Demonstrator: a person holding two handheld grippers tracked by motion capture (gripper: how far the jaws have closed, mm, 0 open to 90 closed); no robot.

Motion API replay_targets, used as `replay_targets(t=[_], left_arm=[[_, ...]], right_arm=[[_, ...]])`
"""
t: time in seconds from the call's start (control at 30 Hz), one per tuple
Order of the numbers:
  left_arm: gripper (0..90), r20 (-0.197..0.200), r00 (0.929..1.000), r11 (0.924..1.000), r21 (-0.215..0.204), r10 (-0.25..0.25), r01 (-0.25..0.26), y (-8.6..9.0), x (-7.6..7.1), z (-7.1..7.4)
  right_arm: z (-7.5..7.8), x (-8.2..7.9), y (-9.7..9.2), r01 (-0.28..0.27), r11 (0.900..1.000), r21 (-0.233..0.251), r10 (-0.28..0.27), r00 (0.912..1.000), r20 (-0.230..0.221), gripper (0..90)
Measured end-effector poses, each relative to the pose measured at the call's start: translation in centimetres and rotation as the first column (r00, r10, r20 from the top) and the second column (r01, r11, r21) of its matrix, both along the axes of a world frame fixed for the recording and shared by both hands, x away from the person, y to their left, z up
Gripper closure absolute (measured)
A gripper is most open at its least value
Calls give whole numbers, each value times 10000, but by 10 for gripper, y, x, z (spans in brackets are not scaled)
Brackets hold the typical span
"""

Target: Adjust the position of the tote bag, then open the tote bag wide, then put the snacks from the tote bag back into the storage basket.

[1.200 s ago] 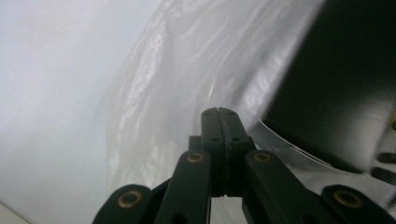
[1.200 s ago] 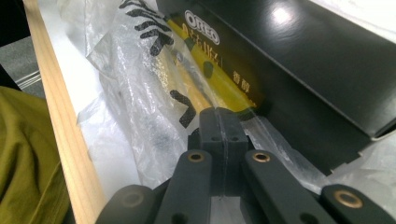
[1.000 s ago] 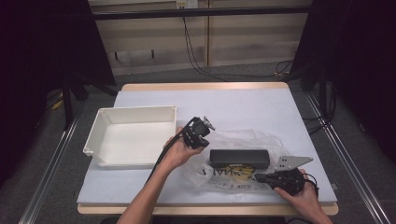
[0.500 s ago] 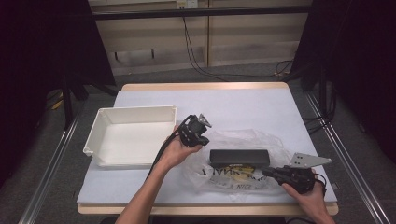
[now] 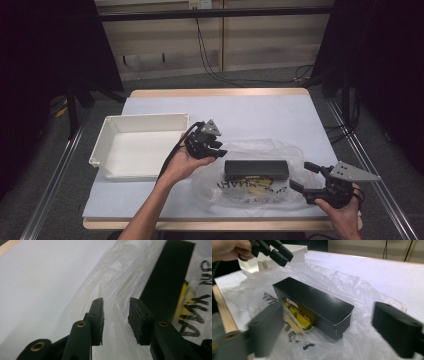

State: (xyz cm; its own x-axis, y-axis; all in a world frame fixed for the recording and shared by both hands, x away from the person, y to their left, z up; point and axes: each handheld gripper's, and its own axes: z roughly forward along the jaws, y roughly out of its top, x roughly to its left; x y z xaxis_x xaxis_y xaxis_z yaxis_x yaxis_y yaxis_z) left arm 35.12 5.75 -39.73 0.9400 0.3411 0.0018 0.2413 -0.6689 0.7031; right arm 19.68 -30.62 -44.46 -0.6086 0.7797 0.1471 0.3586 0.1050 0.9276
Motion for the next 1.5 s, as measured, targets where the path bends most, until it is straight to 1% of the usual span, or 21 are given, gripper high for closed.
replay_targets(t=[0.07, 0.13, 0.2, 0.3, 0.4, 0.47, 0.57, 0.6, 0.7, 0.8, 0.9, 0.93, 0.97, 1.0, 1.1, 1.13, 1.23, 1.3, 1.37, 1.4, 1.5], left_arm=[[645, 17, 9996, 9996, 75, -266, 266, 1, -1, 1], [642, 105, 9985, 9986, 8, -536, 535, -1, -10, 3], [633, 159, 9969, 9970, -15, -776, 776, -2, -14, 4], [619, 123, 9951, 9952, 22, -980, 980, -4, -17, 4], [603, -20, 9927, 9925, 207, -1206, 1206, -8, -20, 0], [593, -109, 9916, 9913, 223, -1292, 1294, -9, -20, -1], [563, -248, 9904, 9901, 309, -1359, 1366, -11, -20, -2], [540, -376, 9856, 9859, 225, -1650, 1659, -12, -19, -4], [485, -409, 9835, 9837, 304, -1760, 1773, -13, -21, -4], [455, -445, 9763, 9757, 472, -2118, 2138, -15, -24, -3], [441, -488, 9726, 9720, 497, -2273, 2297, -17, -24, -2], [441, -344, 9679, 9658, 658, -2489, 2507, -19, -26, -2], [441, -344, 9679, 9658, 658, -2489, 2507, -19, -26, -2], [440, -522, 9657, 9638, 698, -2542, 2574, -19, -26, -3], [430, -607, 9641, 9610, 850, -2586, 2631, -20, -24, -4], [425, -584, 9671, 9649, 752, -2475, 2515, -21, -22, -7], [404, -650, 9649, 9621, 833, -2546, 2595, -23, -19, -9], [351, -658, 9651, 9605, 1007, -2536, 2593, -24, -16, -10], [337, -789, 9590, 9555, 955, -2723, 2792, -26, -13, -13], [315, -777, 9617, 9591, 876, -2627, 2691, -27, -14, -14], [290, -717, 9581, 9539, 981, -2774, 2835, -32, -14, -18]], right_arm=[[1, -3, -5, -244, 9993, 297, 244, 9997, 23, 44], [1, -8, -8, -194, 9996, 217, 190, 9997, 175, 0], [1, -14, -9, -438, 9989, 136, 436, 9990, 137, 11], [1, -20, -12, -398, 9991, 167, 396, 9991, 125, 0], [-1, -31, -17, 118, 9999, 116, -121, 9997, 217, 4], [-4, -33, -18, 208, 9997, 115, -212, 9994, 288, 4], [-7, -32, -15, 74, 9999, 139, -78, 9996, 287, 7], [-10, -31, -13, 30, 10000, -38, -29, 9992, 404, 11], [-12, -30, -12, -164, 9999, -5, 164, 9990, 423, 10], [-13, -31, -12, 87, 9999, 89, -92, 9981, 605, 5], [-14, -30, -13, 124, 9998, 130, -134, 9963, 849, 5], [-15, -30, -13, 212, 9997, 115, -222, 9952, 955, 5], [-15, -30, -13, 212, 9997, 115, -222, 9952, 955, 5], [-16, -30, -13, 229, 9997, 130, -241, 9939, 1075, 7], [-17, -29, -13, 307, 9994, 175, -324, 9936, 1079, 7], [-18, -29, -14, 300, 9995, 133, -313, 9937, 1077, 7], [-18, -28, -14, 298, 9995, 118, -309, 9934, 1105, 7], [-18, -27, -12, 351, 9993, 107, -361, 9932, 1104, 8], [-17, -27, -11, 282, 9996, 35, -284, 9934, 1112, 8], [-17, -27, -10, 223, 9997, 36, -225, 9939, 1080, 8], [-17, -27, -8, 258, 9997, 41, -261, 9939, 1072, 1]])
